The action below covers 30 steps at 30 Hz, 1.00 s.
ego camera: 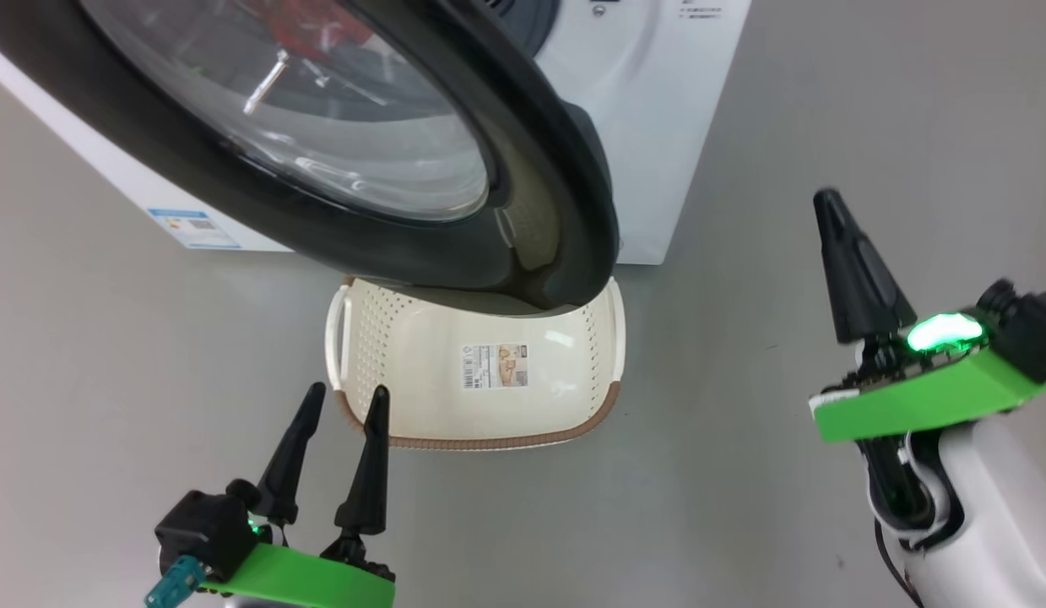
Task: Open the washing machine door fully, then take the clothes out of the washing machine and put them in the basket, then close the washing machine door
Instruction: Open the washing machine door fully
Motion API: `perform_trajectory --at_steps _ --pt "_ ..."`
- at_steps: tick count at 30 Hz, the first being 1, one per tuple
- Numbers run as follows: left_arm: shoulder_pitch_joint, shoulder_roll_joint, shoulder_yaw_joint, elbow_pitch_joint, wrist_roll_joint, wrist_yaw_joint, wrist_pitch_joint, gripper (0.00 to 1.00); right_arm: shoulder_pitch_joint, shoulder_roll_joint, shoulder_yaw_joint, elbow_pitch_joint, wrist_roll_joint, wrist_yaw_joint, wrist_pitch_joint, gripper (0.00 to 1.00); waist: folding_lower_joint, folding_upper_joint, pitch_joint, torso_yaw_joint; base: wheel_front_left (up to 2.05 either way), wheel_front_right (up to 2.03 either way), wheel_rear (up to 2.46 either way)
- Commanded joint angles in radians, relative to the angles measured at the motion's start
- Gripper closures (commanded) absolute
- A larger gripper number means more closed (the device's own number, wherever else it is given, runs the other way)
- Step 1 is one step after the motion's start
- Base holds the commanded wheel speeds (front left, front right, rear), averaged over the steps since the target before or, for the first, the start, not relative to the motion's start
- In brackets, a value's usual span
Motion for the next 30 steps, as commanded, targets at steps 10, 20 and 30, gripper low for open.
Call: perform_trajectory --at_steps 10,20,30 --pt "-0.022 0.011 0.007 -0.040 -0.021 0.017 -0.012 0.00 -0.200 -0.083 0.157 -0.009 0.246 0.006 -0.006 1.00 -0.0001 0.0000 0.022 0.048 0.00 0.00 0.00" --pt "-0.028 0.011 -0.013 -0.036 -0.031 0.017 -0.012 0.00 -0.334 -0.205 0.371 0.016 0.571 0.006 -0.001 1.00 -0.0001 0.0000 0.033 0.085 0.00 0.00 0.00" --pt "-0.032 0.011 -0.035 -0.041 -0.046 0.022 -0.012 0.00 -0.406 -0.272 0.429 -0.011 0.930 0.006 0.199 1.00 -0.0001 0.0000 0.051 0.114 0.00 0.00 0.00"
